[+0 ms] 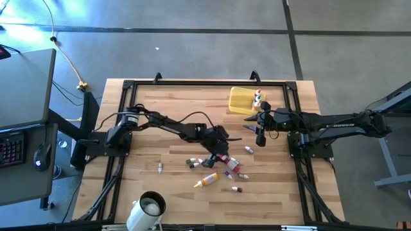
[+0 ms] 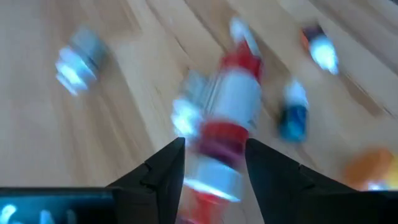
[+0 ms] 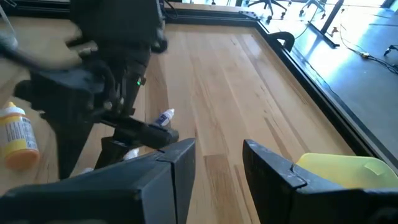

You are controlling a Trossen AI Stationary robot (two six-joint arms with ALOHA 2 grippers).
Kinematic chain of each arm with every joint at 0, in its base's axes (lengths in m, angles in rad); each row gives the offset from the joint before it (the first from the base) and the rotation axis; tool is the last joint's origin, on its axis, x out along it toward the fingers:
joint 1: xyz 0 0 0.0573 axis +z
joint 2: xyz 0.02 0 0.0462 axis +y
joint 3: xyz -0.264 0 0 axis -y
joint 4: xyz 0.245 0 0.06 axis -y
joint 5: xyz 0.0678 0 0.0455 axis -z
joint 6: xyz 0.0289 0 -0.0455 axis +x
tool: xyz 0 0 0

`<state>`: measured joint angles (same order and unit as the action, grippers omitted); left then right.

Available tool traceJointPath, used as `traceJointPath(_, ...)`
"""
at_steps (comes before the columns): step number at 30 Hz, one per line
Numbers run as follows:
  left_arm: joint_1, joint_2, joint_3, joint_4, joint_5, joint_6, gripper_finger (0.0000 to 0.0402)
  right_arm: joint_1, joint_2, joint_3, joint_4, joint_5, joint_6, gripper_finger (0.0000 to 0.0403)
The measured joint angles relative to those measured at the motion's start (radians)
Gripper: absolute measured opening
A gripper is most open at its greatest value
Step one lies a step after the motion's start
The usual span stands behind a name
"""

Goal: Pick & Place food coloring
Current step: Put the big red food coloring bottle into the yellow bin

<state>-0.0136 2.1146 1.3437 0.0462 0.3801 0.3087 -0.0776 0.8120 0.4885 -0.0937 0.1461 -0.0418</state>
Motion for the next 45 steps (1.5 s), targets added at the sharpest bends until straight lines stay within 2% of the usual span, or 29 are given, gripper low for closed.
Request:
traceJointPath(29,0.0,0.021,0.002,0.032,-0.011,0.0,0.0166,0.0,0.0,0.0,0.001,0.0,-0.002,0.0126)
traceJointPath(45,0.0,0.02,0.052,-0.067,-0.022,0.0,0.0166,0.0,0.0,0.0,0.001,0.0,-0.003,0.0126)
